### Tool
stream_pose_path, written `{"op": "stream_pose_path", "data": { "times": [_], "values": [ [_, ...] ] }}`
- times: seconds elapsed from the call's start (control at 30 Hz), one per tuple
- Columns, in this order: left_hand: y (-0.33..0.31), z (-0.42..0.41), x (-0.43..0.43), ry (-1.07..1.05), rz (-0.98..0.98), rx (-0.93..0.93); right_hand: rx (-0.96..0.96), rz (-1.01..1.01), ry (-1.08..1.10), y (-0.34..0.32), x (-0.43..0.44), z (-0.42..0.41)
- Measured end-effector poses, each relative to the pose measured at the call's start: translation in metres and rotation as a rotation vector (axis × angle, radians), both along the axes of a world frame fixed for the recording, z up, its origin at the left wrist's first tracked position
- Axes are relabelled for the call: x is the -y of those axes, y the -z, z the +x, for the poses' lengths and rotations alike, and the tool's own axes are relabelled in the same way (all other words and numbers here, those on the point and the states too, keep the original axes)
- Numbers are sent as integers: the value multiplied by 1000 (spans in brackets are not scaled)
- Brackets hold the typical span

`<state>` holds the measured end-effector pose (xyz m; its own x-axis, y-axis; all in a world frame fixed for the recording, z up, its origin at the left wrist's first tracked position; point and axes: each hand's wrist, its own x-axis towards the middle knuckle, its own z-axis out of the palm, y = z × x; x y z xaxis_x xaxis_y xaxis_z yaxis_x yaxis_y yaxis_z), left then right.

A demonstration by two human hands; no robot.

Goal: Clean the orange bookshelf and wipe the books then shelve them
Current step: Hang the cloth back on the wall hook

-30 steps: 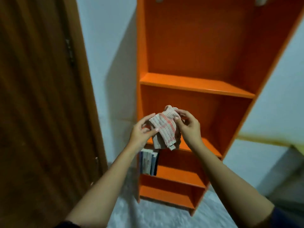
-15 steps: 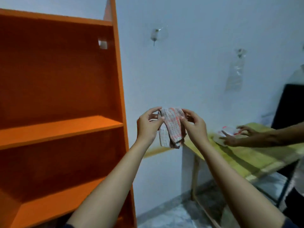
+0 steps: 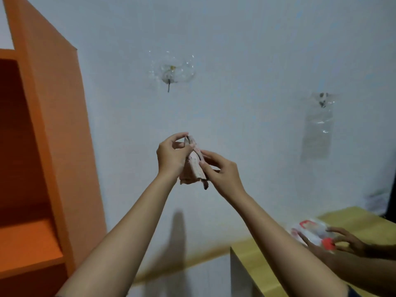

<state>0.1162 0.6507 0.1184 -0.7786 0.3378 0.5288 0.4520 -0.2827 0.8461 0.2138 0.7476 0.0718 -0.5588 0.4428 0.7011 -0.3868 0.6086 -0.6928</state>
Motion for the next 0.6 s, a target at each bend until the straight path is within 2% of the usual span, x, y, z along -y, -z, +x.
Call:
{"op": "stream_pose_path", "data": {
  "times": [0.13, 0.23, 0.4, 0.6],
  "values": [
    [-25, -33, -19, 64, -73, -78, -144, -4, 69, -18, -23, -43],
    [-46, -68, -25, 52, -147, -189, -183, 43, 128, -36, -44, -76],
    [-90, -123, -29, -137, -271, -401, -223, 131, 232, -88, -77, -124],
    [-139, -166, -34, -347, -200, -540, -297, 279, 229, -171, -91, -166]
  ]
}}
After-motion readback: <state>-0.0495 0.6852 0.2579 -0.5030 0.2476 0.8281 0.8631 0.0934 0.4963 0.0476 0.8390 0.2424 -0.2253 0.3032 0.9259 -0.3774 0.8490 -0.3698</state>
